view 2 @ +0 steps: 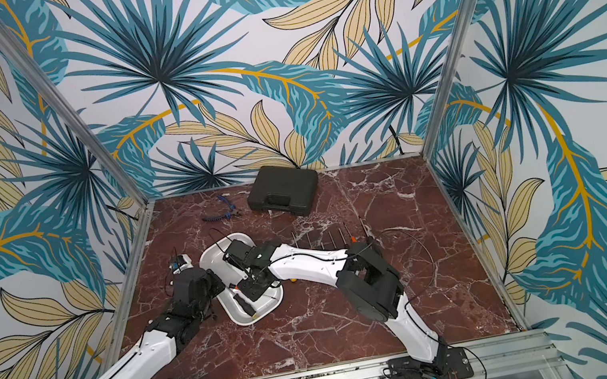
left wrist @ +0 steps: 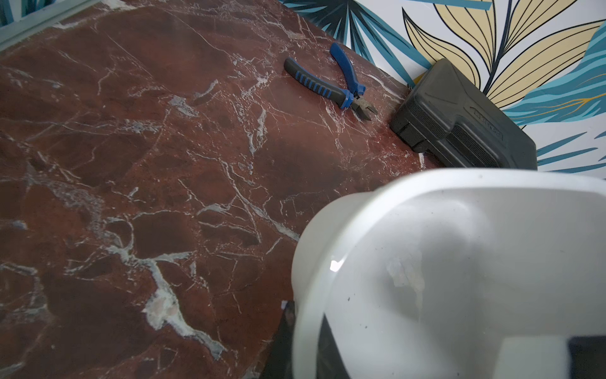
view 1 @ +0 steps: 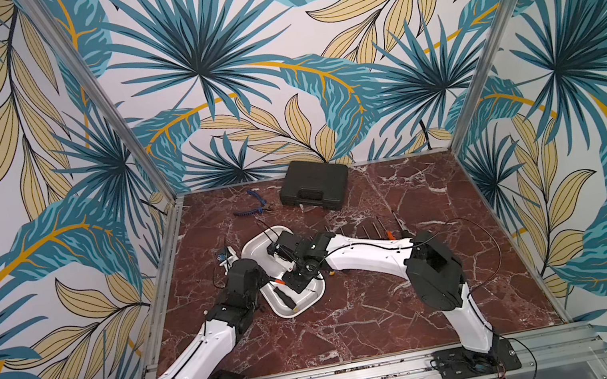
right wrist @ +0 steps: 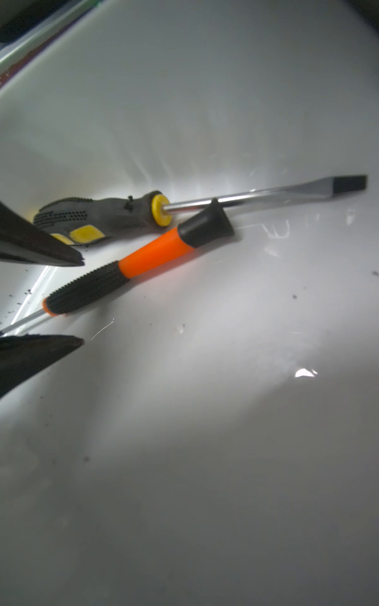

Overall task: Take out the screwdriver from the storage box
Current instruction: Pick up the socket head from the storage box.

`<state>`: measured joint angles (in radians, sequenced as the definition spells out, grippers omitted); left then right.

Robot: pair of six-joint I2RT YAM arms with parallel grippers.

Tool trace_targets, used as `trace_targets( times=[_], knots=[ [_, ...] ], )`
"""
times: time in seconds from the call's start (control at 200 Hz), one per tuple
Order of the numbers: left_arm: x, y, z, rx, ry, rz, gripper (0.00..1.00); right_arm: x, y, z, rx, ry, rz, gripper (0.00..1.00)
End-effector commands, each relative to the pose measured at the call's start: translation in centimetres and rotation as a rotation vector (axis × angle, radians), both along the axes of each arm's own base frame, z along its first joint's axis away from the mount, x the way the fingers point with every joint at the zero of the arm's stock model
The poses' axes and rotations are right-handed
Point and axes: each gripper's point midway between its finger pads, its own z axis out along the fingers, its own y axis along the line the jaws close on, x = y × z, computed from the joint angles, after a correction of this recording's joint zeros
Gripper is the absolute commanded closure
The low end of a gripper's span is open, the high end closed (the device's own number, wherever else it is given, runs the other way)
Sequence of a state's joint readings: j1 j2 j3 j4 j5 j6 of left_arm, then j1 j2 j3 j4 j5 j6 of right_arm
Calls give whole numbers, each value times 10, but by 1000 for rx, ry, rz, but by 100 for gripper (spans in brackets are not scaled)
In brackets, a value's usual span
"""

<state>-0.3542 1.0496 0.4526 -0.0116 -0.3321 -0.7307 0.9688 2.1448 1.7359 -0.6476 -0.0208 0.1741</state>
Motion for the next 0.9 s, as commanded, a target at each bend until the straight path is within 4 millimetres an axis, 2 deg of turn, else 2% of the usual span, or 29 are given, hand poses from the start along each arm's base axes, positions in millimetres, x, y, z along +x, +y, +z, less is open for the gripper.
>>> trace_targets(
  times=[0.0, 0.306, 0.561, 0.731, 0.891],
  knots=[
    [12, -2, 22, -37, -70, 14, 100, 0, 5, -14, -29, -10, 16, 63],
    [13, -2, 21, -36, -69, 15, 100, -7, 3, -36, -104, -18, 37, 67],
    [13, -2, 20, -36, -67, 14, 100, -1, -10, -47, -163, -42, -32, 83],
    [13, -1, 20, -32, -65, 15, 100, 6, -8, -29, -112, -58, -80, 89],
    [13, -1, 18, -30, -61, 18, 100, 16, -6, 10, 39, -46, -141, 92]
  ],
)
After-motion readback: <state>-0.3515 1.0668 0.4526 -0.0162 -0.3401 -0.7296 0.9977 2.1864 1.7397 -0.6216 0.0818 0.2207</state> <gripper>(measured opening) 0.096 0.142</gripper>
